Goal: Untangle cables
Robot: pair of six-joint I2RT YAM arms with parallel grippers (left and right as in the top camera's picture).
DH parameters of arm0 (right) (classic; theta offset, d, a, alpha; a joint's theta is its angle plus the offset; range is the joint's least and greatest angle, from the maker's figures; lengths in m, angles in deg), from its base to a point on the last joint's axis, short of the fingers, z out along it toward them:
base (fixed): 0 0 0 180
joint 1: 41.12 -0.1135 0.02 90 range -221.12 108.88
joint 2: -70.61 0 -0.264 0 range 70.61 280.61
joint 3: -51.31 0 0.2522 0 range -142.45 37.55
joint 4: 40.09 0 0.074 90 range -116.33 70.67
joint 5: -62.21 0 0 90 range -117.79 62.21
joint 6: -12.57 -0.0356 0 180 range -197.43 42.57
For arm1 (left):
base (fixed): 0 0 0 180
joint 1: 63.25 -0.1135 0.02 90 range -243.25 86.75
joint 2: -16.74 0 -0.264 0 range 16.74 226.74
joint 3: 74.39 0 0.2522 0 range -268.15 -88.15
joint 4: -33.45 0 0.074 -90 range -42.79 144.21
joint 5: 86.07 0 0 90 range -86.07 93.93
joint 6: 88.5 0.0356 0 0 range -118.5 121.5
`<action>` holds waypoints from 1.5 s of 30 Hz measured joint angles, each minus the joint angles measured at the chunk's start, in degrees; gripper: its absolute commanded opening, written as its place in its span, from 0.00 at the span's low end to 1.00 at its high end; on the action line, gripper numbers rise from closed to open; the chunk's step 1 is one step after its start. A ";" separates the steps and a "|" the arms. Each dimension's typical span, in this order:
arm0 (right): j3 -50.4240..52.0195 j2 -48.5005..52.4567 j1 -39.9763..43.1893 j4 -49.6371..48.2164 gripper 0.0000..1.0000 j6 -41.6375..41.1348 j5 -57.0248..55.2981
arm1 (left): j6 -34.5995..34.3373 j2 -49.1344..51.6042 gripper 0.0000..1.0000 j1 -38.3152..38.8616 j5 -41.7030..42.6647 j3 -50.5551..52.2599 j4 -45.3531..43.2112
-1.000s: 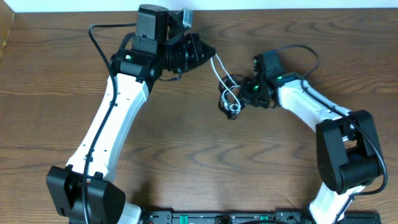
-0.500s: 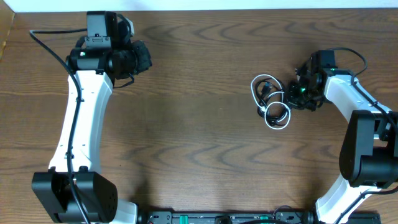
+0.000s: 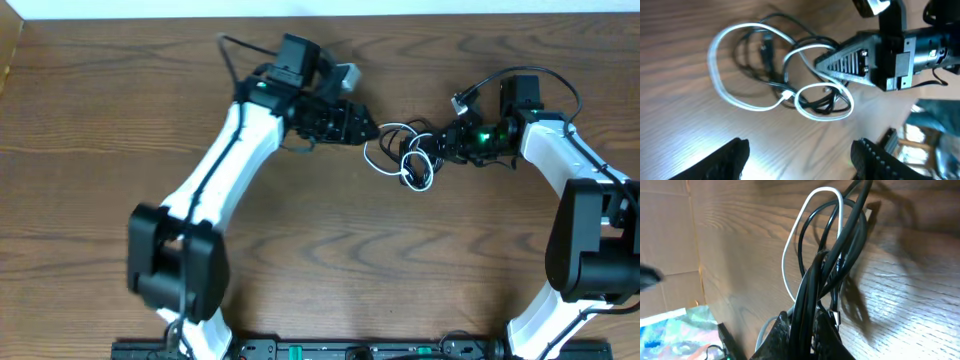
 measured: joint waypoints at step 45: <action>-0.28 -0.55 -0.52 8.39 0.25 -9.64 -37.68 | -8.22 -18.62 0.07 -6.73 -39.93 0.07 2.12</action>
